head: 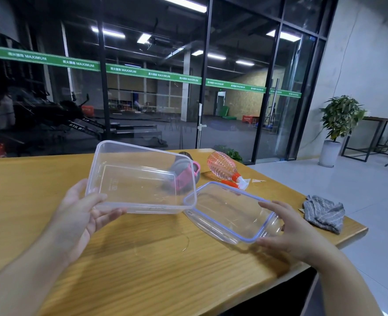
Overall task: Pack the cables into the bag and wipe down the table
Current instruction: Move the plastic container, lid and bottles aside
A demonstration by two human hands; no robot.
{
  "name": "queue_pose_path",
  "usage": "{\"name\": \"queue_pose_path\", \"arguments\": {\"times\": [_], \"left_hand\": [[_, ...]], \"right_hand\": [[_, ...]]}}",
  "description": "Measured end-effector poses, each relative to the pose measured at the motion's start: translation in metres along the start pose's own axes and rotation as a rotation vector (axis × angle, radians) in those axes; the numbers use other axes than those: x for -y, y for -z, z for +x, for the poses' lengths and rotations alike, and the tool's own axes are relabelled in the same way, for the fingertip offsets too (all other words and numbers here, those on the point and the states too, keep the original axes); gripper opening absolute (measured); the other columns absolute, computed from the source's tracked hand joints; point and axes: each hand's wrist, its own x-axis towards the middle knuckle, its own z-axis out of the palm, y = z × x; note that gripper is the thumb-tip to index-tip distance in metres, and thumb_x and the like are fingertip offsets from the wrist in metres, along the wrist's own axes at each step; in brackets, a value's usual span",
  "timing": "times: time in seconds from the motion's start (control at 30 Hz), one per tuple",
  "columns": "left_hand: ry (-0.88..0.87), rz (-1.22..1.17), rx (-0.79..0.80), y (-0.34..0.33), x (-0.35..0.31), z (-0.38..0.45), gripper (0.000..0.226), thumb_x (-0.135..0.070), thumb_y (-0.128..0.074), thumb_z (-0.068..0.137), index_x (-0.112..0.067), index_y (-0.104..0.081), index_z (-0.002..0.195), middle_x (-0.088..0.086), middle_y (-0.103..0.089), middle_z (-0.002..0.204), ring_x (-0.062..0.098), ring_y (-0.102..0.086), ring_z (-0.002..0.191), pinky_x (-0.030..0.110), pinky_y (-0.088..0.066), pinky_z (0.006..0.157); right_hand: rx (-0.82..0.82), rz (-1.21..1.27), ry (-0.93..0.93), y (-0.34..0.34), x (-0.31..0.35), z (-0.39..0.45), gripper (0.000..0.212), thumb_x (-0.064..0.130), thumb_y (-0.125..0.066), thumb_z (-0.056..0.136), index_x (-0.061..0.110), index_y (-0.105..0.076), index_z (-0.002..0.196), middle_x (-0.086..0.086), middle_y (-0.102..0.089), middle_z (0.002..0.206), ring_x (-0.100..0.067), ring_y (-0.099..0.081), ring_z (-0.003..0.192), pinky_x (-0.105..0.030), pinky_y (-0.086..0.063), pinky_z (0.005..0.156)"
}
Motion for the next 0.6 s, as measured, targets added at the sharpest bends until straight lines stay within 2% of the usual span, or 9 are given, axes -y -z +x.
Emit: {"name": "queue_pose_path", "arguments": {"times": [0.13,0.27,0.33,0.4,0.47,0.53,0.6], "left_hand": [[-0.006,-0.06,-0.019,-0.001,-0.004,-0.001,0.054,0.0,-0.047,0.092,-0.02,-0.033,0.14,0.016,-0.048,0.127,0.039,-0.069,0.081,0.028,-0.057,0.056],[-0.021,-0.058,-0.03,0.0,-0.006,-0.002,0.047,0.0,-0.045,0.092,-0.015,-0.037,0.136,0.018,-0.052,0.123,0.04,-0.068,0.08,0.028,-0.057,0.057],[-0.017,-0.061,-0.044,0.001,-0.005,-0.002,0.049,0.0,-0.045,0.092,-0.016,-0.036,0.137,0.019,-0.05,0.125,0.04,-0.068,0.08,0.029,-0.058,0.058],[-0.016,-0.062,-0.051,0.001,-0.004,-0.002,0.051,0.0,-0.046,0.092,-0.018,-0.034,0.138,0.018,-0.049,0.126,0.04,-0.069,0.08,0.03,-0.058,0.059],[-0.02,-0.069,-0.051,0.0,-0.005,-0.002,0.052,0.0,-0.046,0.092,-0.019,-0.033,0.139,0.018,-0.048,0.125,0.039,-0.069,0.079,0.03,-0.058,0.059],[-0.031,-0.072,-0.049,-0.001,-0.006,-0.002,0.05,0.0,-0.046,0.092,-0.018,-0.035,0.137,0.016,-0.05,0.122,0.038,-0.069,0.078,0.03,-0.058,0.059],[-0.049,-0.083,-0.061,-0.002,-0.008,-0.002,0.045,0.0,-0.045,0.092,-0.016,-0.037,0.133,0.014,-0.053,0.116,0.037,-0.069,0.076,0.03,-0.059,0.06]], "right_hand": [[0.005,-0.002,0.037,-0.002,0.006,-0.004,0.069,0.032,-0.083,0.067,0.056,-0.04,0.116,0.01,-0.023,0.144,-0.013,-0.031,0.13,-0.033,-0.035,0.104],[-0.074,0.098,0.026,-0.009,0.006,-0.005,0.048,0.023,-0.081,0.07,0.038,-0.057,0.109,0.011,-0.03,0.14,-0.011,-0.048,0.109,-0.016,-0.038,0.081],[-0.116,0.09,0.049,-0.011,0.009,-0.004,0.045,0.022,-0.082,0.07,0.034,-0.06,0.107,0.012,-0.037,0.134,-0.007,-0.049,0.099,-0.011,-0.039,0.074],[-0.184,0.095,0.115,-0.013,0.014,-0.002,0.043,0.018,-0.082,0.069,0.03,-0.062,0.105,0.012,-0.045,0.127,-0.004,-0.049,0.103,-0.01,-0.037,0.082],[-0.257,0.114,0.164,-0.014,0.019,0.001,0.039,0.016,-0.082,0.069,0.026,-0.065,0.103,0.013,-0.053,0.119,-0.007,-0.05,0.111,-0.019,-0.036,0.093],[-0.318,0.131,0.174,-0.014,0.022,0.004,0.036,0.019,-0.082,0.069,0.026,-0.067,0.1,0.017,-0.057,0.111,-0.004,-0.053,0.108,-0.022,-0.04,0.094],[-0.399,0.157,0.191,-0.014,0.022,0.008,0.032,0.022,-0.083,0.067,0.026,-0.07,0.096,0.018,-0.061,0.104,0.0,-0.057,0.101,-0.015,-0.043,0.089]]}}
